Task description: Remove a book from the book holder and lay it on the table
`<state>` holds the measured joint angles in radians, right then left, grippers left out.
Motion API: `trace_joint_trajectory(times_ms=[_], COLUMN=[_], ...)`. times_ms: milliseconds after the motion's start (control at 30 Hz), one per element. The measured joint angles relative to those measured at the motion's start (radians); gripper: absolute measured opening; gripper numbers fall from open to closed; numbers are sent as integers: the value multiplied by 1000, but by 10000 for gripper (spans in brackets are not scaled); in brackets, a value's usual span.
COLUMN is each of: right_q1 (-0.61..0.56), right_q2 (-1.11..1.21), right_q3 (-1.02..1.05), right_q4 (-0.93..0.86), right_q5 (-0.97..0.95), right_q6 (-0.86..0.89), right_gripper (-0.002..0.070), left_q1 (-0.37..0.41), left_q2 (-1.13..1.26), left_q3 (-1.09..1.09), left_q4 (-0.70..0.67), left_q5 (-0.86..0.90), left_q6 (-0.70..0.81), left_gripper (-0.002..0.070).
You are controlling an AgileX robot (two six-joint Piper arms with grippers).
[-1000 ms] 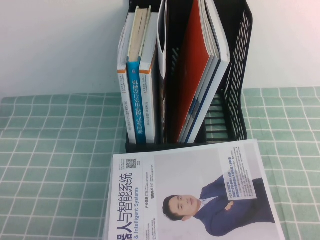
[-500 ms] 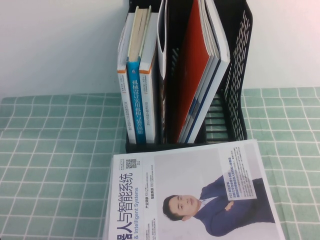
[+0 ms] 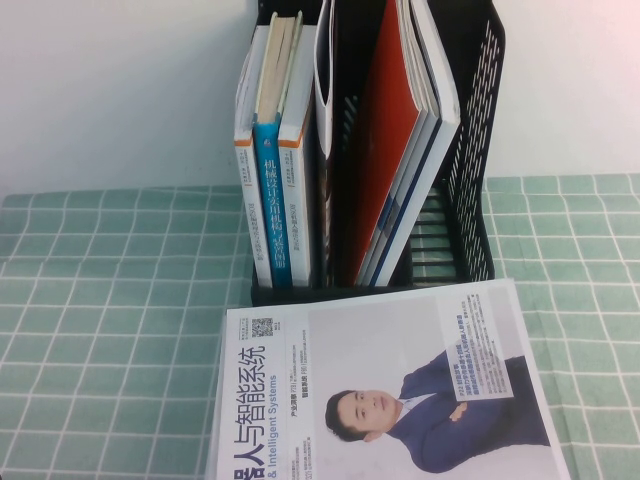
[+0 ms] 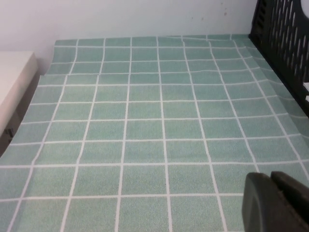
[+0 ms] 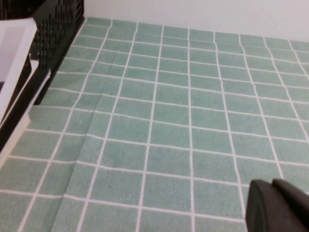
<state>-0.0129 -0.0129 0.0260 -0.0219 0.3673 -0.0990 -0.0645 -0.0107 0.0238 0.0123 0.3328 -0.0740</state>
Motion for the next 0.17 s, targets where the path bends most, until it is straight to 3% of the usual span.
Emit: trace_joint_trajectory(times_ms=[167], right_q1=[0], right_q2=[0], right_q3=[0], right_q4=[0], right_q5=[0], right_q6=[0], right_gripper=[-2], left_q1=[0], left_q2=[0], left_q3=[0], left_q4=[0], left_q5=[0], left_q6=[9], left_gripper=[-2])
